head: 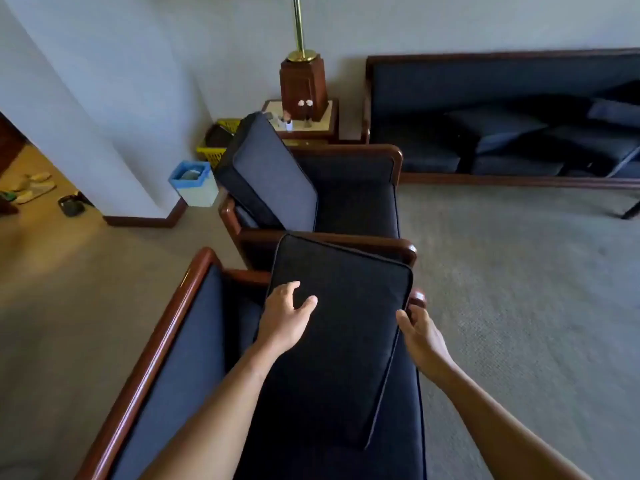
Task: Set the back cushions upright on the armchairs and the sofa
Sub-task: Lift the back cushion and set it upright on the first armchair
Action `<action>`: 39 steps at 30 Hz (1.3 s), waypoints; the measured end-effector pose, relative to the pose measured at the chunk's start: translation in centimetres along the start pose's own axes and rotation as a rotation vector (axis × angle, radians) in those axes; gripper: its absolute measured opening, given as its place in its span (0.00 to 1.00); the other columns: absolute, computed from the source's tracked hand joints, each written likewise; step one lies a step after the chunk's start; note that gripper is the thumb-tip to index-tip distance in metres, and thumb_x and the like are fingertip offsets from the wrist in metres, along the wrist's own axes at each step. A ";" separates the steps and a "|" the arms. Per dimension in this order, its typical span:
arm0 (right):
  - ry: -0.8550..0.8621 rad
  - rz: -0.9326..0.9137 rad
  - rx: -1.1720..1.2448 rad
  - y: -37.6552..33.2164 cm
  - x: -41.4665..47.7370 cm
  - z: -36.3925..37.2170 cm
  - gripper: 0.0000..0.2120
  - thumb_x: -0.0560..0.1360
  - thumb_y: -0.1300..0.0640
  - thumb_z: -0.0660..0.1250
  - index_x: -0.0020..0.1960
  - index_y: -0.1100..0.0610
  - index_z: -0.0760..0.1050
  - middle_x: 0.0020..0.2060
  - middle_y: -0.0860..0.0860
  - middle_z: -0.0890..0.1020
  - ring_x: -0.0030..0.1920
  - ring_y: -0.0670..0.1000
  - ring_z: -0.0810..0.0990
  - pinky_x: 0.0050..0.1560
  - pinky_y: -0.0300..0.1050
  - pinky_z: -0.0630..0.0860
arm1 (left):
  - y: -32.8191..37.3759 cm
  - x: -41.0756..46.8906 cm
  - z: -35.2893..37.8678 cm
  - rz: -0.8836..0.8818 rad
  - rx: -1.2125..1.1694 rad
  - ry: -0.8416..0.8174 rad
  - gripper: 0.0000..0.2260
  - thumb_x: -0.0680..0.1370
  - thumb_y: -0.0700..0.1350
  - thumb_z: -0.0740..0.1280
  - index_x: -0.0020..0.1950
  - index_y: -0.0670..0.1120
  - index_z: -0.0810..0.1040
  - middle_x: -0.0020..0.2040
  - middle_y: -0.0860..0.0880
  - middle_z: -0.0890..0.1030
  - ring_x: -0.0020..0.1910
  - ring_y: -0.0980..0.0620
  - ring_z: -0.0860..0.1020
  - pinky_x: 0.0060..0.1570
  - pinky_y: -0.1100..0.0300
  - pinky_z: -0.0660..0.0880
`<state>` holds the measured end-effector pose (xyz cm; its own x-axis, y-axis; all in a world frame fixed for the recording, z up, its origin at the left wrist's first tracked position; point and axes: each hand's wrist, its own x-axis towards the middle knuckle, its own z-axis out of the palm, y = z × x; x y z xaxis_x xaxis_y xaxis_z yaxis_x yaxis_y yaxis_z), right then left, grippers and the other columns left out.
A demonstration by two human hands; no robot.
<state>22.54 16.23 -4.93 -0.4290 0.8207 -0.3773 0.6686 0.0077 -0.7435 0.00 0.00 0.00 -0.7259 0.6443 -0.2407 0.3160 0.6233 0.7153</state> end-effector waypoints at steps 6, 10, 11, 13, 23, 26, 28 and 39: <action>0.015 0.203 0.212 3.2 4.9 4.7 0.47 0.73 0.24 0.62 0.79 0.55 0.62 0.68 0.51 0.73 0.66 0.54 0.76 0.68 0.59 0.73 | -6.3 6.9 1.8 -0.222 -0.047 -0.003 0.40 0.81 0.60 0.70 0.86 0.47 0.58 0.87 0.43 0.56 0.85 0.43 0.56 0.81 0.46 0.58; 0.073 0.260 0.422 5.5 9.0 6.7 0.49 0.67 0.22 0.70 0.77 0.51 0.65 0.71 0.50 0.74 0.69 0.53 0.76 0.72 0.61 0.73 | -9.2 11.6 2.8 -0.294 -0.123 0.030 0.49 0.78 0.66 0.71 0.88 0.48 0.48 0.88 0.45 0.48 0.87 0.44 0.49 0.83 0.45 0.53; 0.084 0.264 0.476 5.5 9.7 6.9 0.45 0.69 0.26 0.72 0.75 0.51 0.65 0.69 0.49 0.76 0.68 0.53 0.77 0.72 0.60 0.73 | -9.8 12.5 3.0 -0.304 -0.165 0.038 0.50 0.77 0.66 0.72 0.88 0.49 0.48 0.88 0.45 0.50 0.87 0.44 0.52 0.83 0.44 0.55; 0.075 0.262 0.573 5.9 11.0 7.3 0.41 0.72 0.31 0.74 0.75 0.51 0.66 0.66 0.47 0.79 0.66 0.51 0.79 0.71 0.57 0.74 | -10.7 14.0 3.5 -0.328 -0.246 0.046 0.50 0.74 0.68 0.74 0.87 0.51 0.54 0.86 0.47 0.59 0.84 0.43 0.61 0.81 0.43 0.62; 0.050 0.199 0.667 7.9 12.1 9.8 0.29 0.72 0.46 0.80 0.70 0.47 0.74 0.60 0.43 0.85 0.58 0.41 0.85 0.63 0.44 0.79 | -14.9 15.1 6.7 -0.288 -0.391 0.164 0.41 0.68 0.61 0.83 0.74 0.53 0.67 0.66 0.53 0.82 0.62 0.51 0.83 0.66 0.47 0.79; 0.046 0.198 0.681 7.5 11.4 9.6 0.31 0.69 0.47 0.82 0.69 0.49 0.76 0.58 0.45 0.86 0.57 0.43 0.86 0.64 0.48 0.80 | -14.6 14.0 6.8 -0.276 -0.450 0.211 0.39 0.68 0.57 0.84 0.72 0.55 0.68 0.63 0.55 0.82 0.59 0.55 0.83 0.65 0.49 0.80; 0.042 0.188 0.686 7.5 10.5 9.1 0.34 0.66 0.47 0.84 0.68 0.50 0.76 0.58 0.47 0.87 0.58 0.46 0.86 0.65 0.53 0.80 | -14.5 13.1 6.5 -0.278 -0.518 0.218 0.42 0.67 0.57 0.84 0.76 0.54 0.67 0.65 0.55 0.81 0.60 0.56 0.83 0.66 0.50 0.80; 0.041 -0.020 0.588 5.4 3.7 3.0 0.49 0.56 0.32 0.83 0.68 0.57 0.77 0.58 0.52 0.86 0.60 0.52 0.85 0.61 0.50 0.81 | -11.2 4.4 0.1 -0.225 -0.709 0.039 0.39 0.59 0.60 0.86 0.66 0.48 0.84 0.61 0.50 0.88 0.61 0.50 0.86 0.58 0.56 0.82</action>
<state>22.75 17.65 -12.03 -0.4060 0.8453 -0.3474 0.2068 -0.2853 -0.9359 -6.63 -4.13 -9.17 -0.7518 0.5104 -0.4174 -0.3036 0.2940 0.9063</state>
